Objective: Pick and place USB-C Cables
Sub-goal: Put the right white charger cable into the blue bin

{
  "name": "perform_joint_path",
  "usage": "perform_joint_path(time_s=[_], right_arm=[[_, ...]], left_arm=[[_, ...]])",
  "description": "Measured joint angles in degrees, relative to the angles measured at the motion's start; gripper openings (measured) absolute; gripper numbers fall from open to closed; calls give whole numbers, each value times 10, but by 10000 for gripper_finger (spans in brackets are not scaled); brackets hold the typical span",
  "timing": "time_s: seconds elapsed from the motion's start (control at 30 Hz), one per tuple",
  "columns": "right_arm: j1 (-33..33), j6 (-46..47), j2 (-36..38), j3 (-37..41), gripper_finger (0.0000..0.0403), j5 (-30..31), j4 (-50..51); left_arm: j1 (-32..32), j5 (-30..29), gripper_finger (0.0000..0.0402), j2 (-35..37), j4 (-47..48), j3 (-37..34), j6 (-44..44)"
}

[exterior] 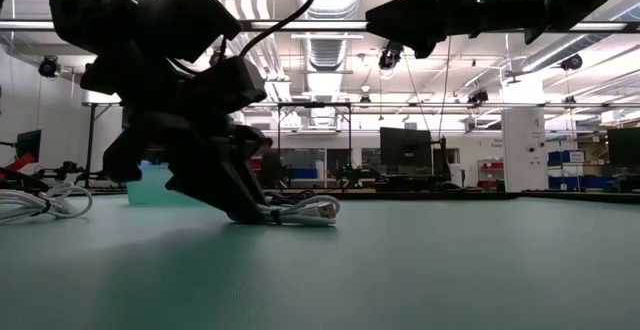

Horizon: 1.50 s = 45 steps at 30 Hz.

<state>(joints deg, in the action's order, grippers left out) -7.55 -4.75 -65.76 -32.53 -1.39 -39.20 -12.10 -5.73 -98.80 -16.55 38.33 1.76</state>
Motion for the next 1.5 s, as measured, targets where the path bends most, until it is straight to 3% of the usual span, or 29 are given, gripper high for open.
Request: perform_joint_path(time_s=[0.23,0.9,1.5], right_arm=[[0,0,0,0,166,0,0],[0,-4,0,0,166,0,4],[0,-4,0,0,166,0,11]], left_arm=[[0,0,25,0,0,-1,1],[0,-8,22,46,25,-3,6],[1,-51,21,220,110,2,17]])
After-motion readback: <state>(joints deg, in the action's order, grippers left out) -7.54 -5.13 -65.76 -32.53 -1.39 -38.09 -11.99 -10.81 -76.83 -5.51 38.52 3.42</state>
